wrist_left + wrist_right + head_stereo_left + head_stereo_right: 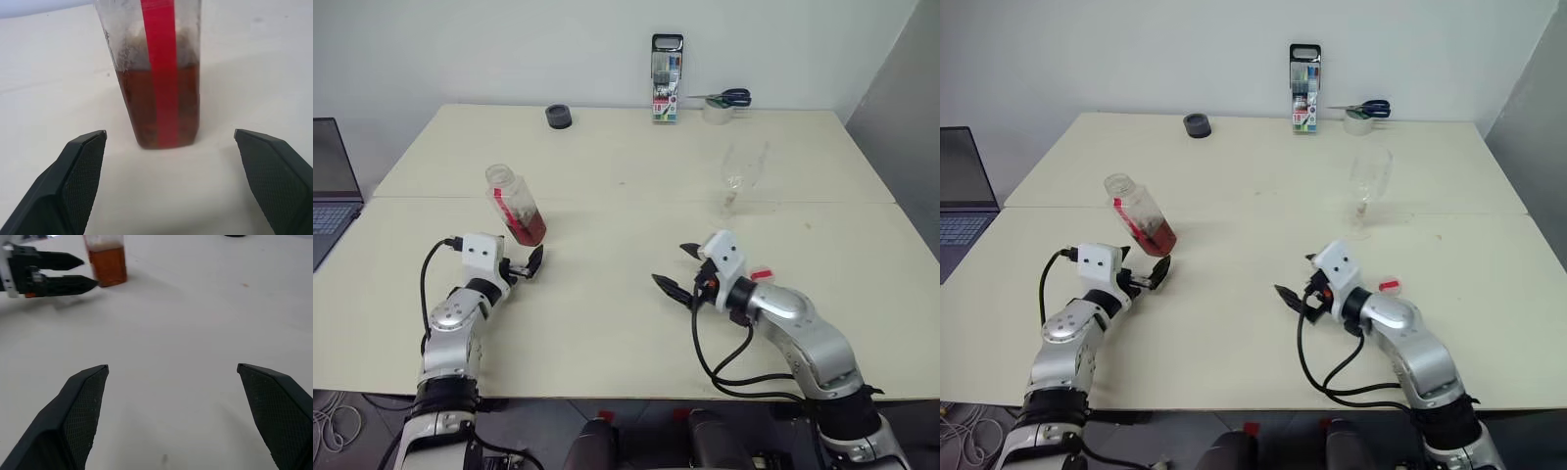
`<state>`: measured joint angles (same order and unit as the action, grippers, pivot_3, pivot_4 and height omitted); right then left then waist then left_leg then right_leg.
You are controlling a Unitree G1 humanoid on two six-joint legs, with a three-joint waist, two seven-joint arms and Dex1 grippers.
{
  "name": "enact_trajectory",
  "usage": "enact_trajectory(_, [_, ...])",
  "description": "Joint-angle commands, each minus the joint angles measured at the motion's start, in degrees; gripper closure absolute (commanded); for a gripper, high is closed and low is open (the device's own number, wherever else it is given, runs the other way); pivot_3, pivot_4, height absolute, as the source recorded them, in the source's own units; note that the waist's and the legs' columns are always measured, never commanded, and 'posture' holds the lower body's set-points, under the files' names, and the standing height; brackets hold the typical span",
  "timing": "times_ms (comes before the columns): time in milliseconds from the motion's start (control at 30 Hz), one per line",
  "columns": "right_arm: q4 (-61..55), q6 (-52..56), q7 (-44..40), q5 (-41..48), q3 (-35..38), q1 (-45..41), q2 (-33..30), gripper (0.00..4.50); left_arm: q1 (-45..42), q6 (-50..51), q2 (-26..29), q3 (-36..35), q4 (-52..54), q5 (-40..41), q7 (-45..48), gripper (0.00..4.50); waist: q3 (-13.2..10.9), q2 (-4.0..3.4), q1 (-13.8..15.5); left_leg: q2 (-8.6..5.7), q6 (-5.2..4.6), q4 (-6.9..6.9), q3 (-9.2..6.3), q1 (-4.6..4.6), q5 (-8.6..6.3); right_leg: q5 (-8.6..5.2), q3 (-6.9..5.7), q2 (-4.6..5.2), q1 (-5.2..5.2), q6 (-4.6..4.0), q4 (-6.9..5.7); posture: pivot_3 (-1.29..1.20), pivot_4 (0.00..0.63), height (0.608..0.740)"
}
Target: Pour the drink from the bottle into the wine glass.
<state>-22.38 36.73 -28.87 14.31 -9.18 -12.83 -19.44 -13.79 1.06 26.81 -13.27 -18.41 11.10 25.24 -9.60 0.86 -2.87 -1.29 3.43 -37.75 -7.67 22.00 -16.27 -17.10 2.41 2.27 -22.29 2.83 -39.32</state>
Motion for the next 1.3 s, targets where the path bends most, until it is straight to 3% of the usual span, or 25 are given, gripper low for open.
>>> enact_trajectory(33, [-3.0,-0.2,2.1,0.1,3.6,2.0,-0.6,0.00,3.3,1.0,0.9,-0.4,6.8,1.0,1.3,0.03,0.0,0.00,0.0,0.00,0.00,0.01,0.01,0.00,0.00,0.00,0.00,0.00,0.00,0.00,0.03,0.00,0.150,0.740])
enact_trajectory(200, [1.6,-4.1,9.3,-2.6,7.7,2.5,2.2,0.00,9.7,3.7,1.6,1.5,16.1,4.4,8.3,0.03,0.0,-0.01,0.0,0.05,-0.02,0.02,0.03,-0.03,-0.01,0.00,-0.01,-0.07,0.04,0.00,0.07,0.00,0.150,0.740])
enact_trajectory(367, [11.8,-11.9,17.5,-4.9,12.6,-3.9,7.5,0.00,12.3,6.1,5.6,5.0,25.0,6.7,17.0,0.03,0.0,-0.09,0.0,0.06,-0.02,0.08,0.10,-0.07,0.00,0.00,0.03,-0.11,0.05,0.00,0.07,0.00,0.150,0.740])
enact_trajectory(567, [29.8,-18.3,17.1,-2.8,17.5,-14.4,8.9,0.00,6.8,10.7,8.7,5.7,25.7,10.4,23.0,0.03,-0.1,-0.12,-0.1,0.04,-0.02,0.12,0.24,-0.08,0.00,0.00,-0.01,-0.14,0.06,0.00,0.08,0.00,0.150,0.740])
enact_trajectory(1033, [68.0,-36.5,12.5,-3.3,19.6,-34.6,8.4,0.00,1.1,12.9,11.9,9.3,29.2,11.4,32.2,0.03,-0.1,-0.17,-1.0,0.09,0.03,0.71,0.60,-0.21,0.04,0.01,0.14,-0.10,-0.04,-0.03,0.28,0.00,0.150,0.740])
enact_trajectory(1133, [73.5,-39.3,12.1,-3.6,19.9,-37.2,8.1,0.61,-0.3,13.4,12.1,9.5,29.2,11.4,32.4,0.00,-0.1,-0.17,-1.0,0.07,0.02,0.70,0.63,-0.22,0.04,0.00,0.16,-0.10,-0.03,-0.04,0.28,0.00,0.150,0.740])
enact_trajectory(1300, [77.7,-41.8,11.2,-3.9,20.0,-39.1,7.9,2.32,-1.5,13.5,12.0,9.6,28.9,11.1,32.2,0.00,-0.1,-0.17,-1.3,0.08,0.05,0.71,0.62,-0.22,0.06,0.00,0.15,-0.10,-0.03,-0.03,0.28,0.00,0.150,0.740])
